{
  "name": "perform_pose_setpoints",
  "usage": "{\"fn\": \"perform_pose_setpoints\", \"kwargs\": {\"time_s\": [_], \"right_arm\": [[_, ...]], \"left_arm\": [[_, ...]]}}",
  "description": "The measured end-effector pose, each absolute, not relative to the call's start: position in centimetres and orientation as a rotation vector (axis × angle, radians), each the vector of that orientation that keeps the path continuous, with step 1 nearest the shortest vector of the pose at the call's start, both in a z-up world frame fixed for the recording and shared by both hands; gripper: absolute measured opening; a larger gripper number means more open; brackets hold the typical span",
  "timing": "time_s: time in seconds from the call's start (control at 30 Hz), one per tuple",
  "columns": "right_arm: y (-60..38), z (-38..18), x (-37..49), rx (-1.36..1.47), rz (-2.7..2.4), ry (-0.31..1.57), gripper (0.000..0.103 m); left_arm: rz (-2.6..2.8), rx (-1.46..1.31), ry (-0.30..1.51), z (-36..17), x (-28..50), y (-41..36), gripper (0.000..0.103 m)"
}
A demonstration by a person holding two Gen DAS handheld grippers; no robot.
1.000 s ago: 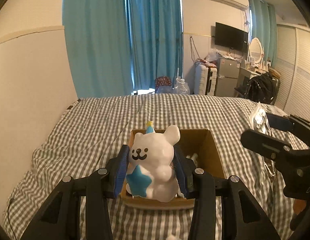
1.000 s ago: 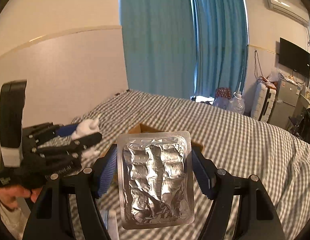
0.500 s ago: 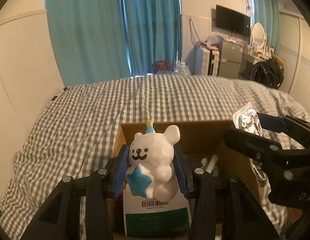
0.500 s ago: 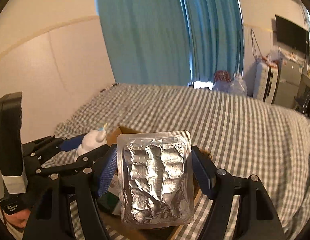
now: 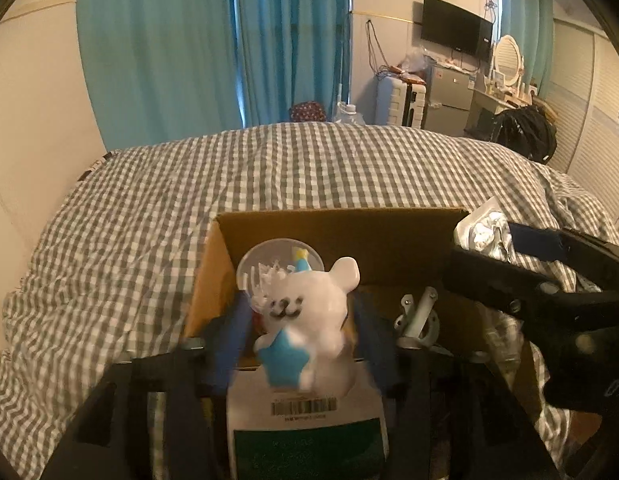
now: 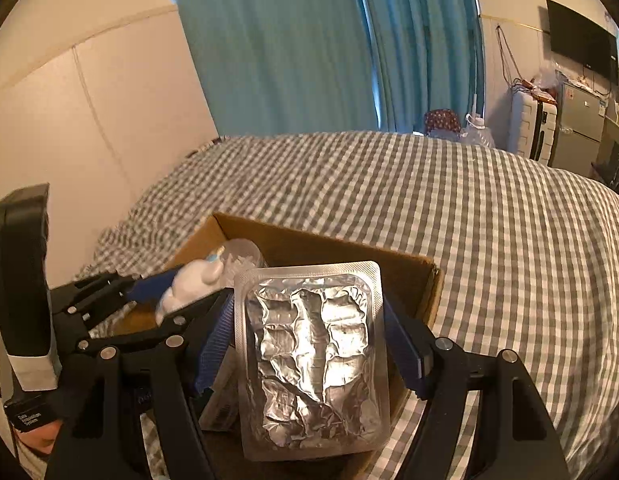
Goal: Organize objects
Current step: 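Place the bear figurine in the box with the left tool while the right places the blister pack, then grasp the blue tissue pack with the left tool while the right grasps the white tube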
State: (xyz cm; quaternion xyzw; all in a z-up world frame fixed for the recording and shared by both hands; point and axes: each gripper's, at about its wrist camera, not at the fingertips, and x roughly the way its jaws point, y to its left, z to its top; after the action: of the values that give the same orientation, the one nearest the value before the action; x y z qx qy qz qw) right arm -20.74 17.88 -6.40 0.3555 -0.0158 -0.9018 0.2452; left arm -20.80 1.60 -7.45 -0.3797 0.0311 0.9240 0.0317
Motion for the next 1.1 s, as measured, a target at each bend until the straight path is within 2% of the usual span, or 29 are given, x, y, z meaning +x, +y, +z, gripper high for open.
{"fn": "perform_pose_setpoints", "kwargs": {"time_s": [0.03,0.1,0.2,0.4,0.63,0.83,1.1], "right_arm": [[17.9,-6.0,-20.5,0.962,-2.462,-0.052,0.074],[18.2,-4.9,-20.0,0.943,-2.484,-0.063,0.081],[18.7,-2.9,-19.1,0.904,-2.509,-0.072,0.082],[20.1,2.1,-15.0,0.83,-2.566,-0.03,0.082],[21.1,7.4,-8.3,0.728,-2.603,0.07,0.082],[21.3,7.8,-4.0,0.718,-2.593,0.15,0.082],[20.9,2.7,-0.2,0.798,-2.574,0.201,0.082]], "left_arm": [[2.864,-1.156,0.105,-6.9,-20.3,1.6,0.077],[2.89,-1.125,0.117,-5.8,-19.7,1.5,0.08],[2.928,-1.105,0.142,-3.7,-18.2,1.3,0.089],[3.0,-1.011,0.158,0.6,-13.6,0.6,0.098],[3.064,-0.971,0.134,3.9,-8.0,-0.5,0.103],[3.081,-1.013,0.063,2.8,-4.0,-1.5,0.103],[3.085,-1.144,-0.008,-3.0,-0.4,-2.0,0.103]]}}
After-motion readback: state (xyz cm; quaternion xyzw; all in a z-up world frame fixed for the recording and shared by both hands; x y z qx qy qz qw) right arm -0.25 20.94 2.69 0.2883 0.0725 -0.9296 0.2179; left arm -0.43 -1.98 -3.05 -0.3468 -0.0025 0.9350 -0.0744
